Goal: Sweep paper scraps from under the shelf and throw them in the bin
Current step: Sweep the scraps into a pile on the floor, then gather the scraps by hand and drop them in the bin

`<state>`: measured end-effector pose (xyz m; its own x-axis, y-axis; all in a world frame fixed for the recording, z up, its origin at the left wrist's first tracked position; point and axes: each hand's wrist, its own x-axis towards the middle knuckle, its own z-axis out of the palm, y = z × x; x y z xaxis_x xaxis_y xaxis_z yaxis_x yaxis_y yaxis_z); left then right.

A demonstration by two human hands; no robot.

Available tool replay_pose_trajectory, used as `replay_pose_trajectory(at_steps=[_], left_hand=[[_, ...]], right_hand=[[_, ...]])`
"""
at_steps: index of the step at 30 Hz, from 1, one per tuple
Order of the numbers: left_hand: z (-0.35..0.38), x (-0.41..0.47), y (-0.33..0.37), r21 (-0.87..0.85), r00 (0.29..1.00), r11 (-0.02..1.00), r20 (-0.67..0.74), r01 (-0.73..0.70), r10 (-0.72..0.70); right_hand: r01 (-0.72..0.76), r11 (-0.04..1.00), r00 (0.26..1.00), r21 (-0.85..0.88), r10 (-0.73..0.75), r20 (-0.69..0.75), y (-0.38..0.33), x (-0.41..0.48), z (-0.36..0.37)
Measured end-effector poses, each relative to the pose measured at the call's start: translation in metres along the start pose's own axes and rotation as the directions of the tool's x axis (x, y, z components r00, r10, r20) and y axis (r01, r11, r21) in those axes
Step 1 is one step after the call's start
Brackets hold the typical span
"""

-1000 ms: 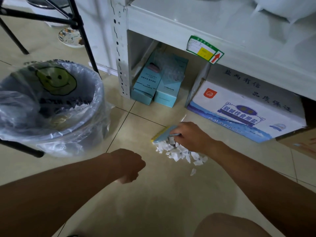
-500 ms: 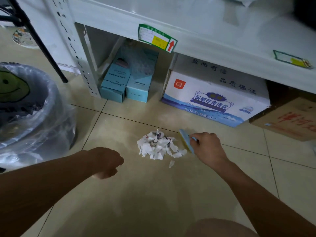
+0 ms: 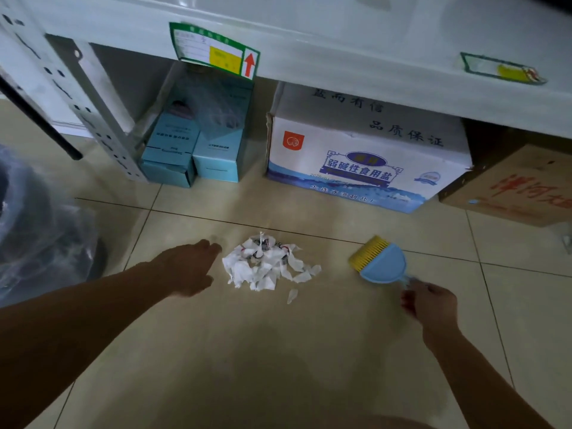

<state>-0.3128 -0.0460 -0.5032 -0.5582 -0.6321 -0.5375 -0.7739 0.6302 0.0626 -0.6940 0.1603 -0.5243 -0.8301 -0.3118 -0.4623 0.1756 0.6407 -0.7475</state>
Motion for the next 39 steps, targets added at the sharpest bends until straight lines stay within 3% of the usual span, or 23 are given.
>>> replay_pose_trajectory(at_steps=[4, 10, 13, 14, 16, 19, 25, 30, 35, 39], left_hand=[[0.006, 0.015, 0.011, -0.135, 0.999, 0.991, -0.042, -0.002, -0.004], [0.018, 0.033, 0.018, -0.259, 0.994, 0.965, -0.113, -0.033, 0.004], [0.024, 0.039, 0.017, -0.257, 0.990, 0.966, -0.138, -0.042, 0.006], [0.025, 0.040, 0.016, -0.251, 0.989, 0.967, -0.147, -0.051, 0.014], [0.025, 0.045, 0.016, -0.251, 0.986, 0.964, -0.164, -0.083, 0.042], [0.020, 0.054, 0.019, -0.250, 0.986, 0.963, -0.157, -0.103, 0.065], [0.014, 0.064, 0.036, -0.300, 0.991, 0.947, -0.101, -0.111, 0.085], [0.018, 0.067, 0.045, -0.449, 0.985, 0.882, -0.154, -0.144, 0.082], [0.024, 0.061, 0.052, -0.408, 0.978, 0.901, -0.195, -0.146, 0.070], [0.013, 0.046, 0.050, -0.489, 0.962, 0.851, -0.268, -0.192, 0.063]], right_hand=[[-0.041, 0.923, 0.995, -0.383, 0.071, 0.065, 0.015, -0.004, -0.002], [0.161, 0.712, 0.920, -0.683, 0.143, 0.365, 0.016, -0.022, 0.012], [0.389, 0.475, 0.919, -0.789, -0.136, 0.370, -0.001, -0.029, 0.019], [0.468, 0.425, 0.883, -0.775, -0.268, 0.386, -0.012, -0.034, 0.026], [0.610, 0.467, 0.792, -0.640, -0.375, 0.481, -0.030, -0.050, 0.052], [0.758, 0.408, 0.635, -0.509, -0.287, 0.717, -0.036, -0.070, 0.105], [0.812, 0.273, 0.576, -0.516, -0.234, 0.783, -0.044, -0.070, 0.171], [0.833, 0.352, 0.524, -0.427, -0.252, 0.814, -0.049, -0.072, 0.201], [0.775, 0.501, 0.576, -0.385, -0.310, 0.756, -0.041, -0.088, 0.208], [0.740, 0.560, 0.611, -0.373, -0.329, 0.720, -0.052, -0.102, 0.197]])
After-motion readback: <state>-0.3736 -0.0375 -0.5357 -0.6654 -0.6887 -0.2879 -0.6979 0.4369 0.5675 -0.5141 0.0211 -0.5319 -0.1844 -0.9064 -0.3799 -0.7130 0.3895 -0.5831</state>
